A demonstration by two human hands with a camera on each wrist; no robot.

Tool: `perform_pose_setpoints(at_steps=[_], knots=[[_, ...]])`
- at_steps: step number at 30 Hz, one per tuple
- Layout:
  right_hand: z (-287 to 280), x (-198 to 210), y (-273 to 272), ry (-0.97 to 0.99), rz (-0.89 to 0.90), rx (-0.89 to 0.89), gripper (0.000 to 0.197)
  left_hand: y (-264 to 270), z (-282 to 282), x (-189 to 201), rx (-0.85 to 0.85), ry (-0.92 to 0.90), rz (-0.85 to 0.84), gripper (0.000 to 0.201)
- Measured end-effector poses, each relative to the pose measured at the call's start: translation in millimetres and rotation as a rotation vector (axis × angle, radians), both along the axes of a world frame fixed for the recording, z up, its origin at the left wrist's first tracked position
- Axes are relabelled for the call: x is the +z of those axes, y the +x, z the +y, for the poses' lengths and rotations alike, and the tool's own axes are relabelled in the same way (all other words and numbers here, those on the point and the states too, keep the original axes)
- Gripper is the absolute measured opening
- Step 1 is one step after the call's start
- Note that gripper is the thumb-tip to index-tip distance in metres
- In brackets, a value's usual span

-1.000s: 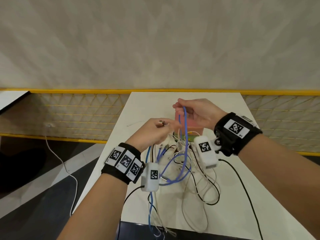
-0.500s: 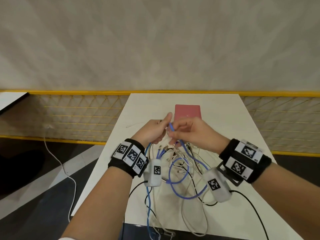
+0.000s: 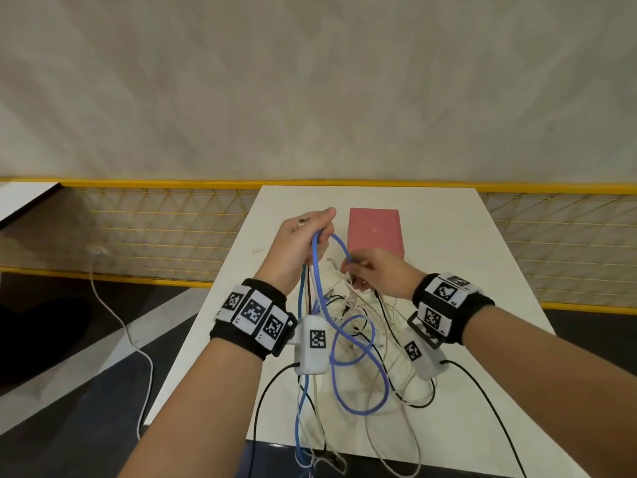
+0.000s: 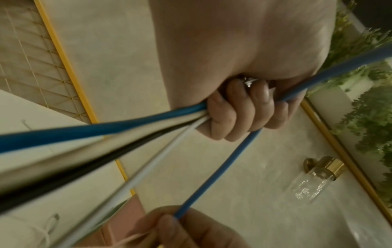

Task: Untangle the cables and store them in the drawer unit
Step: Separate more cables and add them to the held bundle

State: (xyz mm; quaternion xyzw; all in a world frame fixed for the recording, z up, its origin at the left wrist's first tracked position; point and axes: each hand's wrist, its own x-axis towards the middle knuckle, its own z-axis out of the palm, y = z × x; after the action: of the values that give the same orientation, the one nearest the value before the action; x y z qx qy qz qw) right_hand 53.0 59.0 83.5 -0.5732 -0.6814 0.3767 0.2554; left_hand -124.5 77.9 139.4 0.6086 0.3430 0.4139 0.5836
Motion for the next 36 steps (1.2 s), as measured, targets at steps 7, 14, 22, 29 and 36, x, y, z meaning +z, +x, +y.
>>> perform_pose_setpoints(at_steps=[7,14,22,29,36], knots=[[11.8,10.1,14.2,0.333,-0.109,-0.224,0.015,-22.7,-6.8,-12.7,-0.019,0.071,0.313,0.021],[10.8,-1.9,27.3,0.149,-0.152,-0.082,0.018,-24.6,-1.6,-14.8,0.196,0.184,0.424,0.024],[3.9,-10.1,35.9,0.283,-0.115,-0.182,0.022,-22.4,0.6,-24.6,0.276,0.224,0.496,0.026],[-3.2,4.7,12.5,-0.009,-0.036,-0.155,0.064,-6.5,-11.9,-26.6,0.198,0.302,0.403,0.024],[-1.7,18.0,-3.5,-0.238,0.682,-0.272,0.028,-4.1,-28.7,-36.5,-0.016,0.277,0.431,0.023]])
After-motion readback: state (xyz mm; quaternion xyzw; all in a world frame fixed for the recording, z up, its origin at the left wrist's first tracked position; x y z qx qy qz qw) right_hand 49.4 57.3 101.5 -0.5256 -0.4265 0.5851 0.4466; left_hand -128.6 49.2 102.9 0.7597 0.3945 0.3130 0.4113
